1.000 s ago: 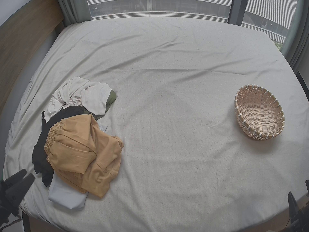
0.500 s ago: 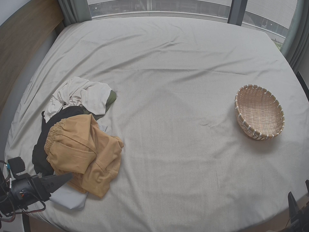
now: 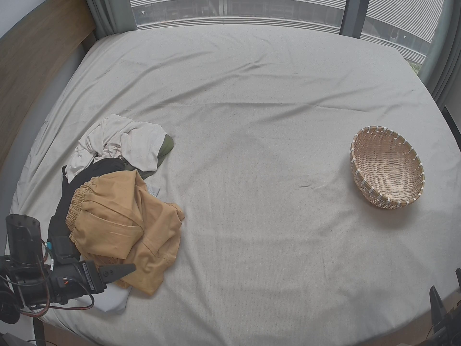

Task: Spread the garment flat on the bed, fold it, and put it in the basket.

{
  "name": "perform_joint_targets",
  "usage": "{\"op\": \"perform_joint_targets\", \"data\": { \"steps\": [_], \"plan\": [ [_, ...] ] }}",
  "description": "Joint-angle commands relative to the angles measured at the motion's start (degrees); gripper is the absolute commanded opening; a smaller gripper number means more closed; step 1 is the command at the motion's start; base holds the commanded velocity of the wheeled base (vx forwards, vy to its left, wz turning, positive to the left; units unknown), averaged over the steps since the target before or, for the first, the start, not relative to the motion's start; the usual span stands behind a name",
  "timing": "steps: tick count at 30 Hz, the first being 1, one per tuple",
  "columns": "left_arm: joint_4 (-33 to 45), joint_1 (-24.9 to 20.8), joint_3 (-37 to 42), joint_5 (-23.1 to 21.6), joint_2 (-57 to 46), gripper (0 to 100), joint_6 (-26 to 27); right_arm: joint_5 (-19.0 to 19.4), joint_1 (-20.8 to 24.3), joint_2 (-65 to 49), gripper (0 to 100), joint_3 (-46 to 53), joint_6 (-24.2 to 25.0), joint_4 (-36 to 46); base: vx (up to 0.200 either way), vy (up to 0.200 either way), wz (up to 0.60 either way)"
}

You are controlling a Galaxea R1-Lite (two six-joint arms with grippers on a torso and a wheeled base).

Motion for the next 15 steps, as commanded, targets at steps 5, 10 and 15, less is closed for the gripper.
{"op": "perform_joint_targets", "data": {
  "steps": [5,10,15],
  "plan": [
    [-6.35,-0.23,1.01,0.05,14.01,100,0.25,0.02,0.00,-0.66,100,1.01,-0.01,-0.01,0.000,0.000,0.00],
    [-9.43,-0.59,1.54,-0.03,18.14,100,0.25,0.02,0.00,-0.66,100,1.01,-0.01,-0.01,0.000,0.000,0.00],
    [-9.69,-0.67,1.45,-0.03,22.62,100,0.25,0.02,0.00,-0.66,100,1.01,-0.01,-0.01,0.000,0.000,0.00]
  ]
}}
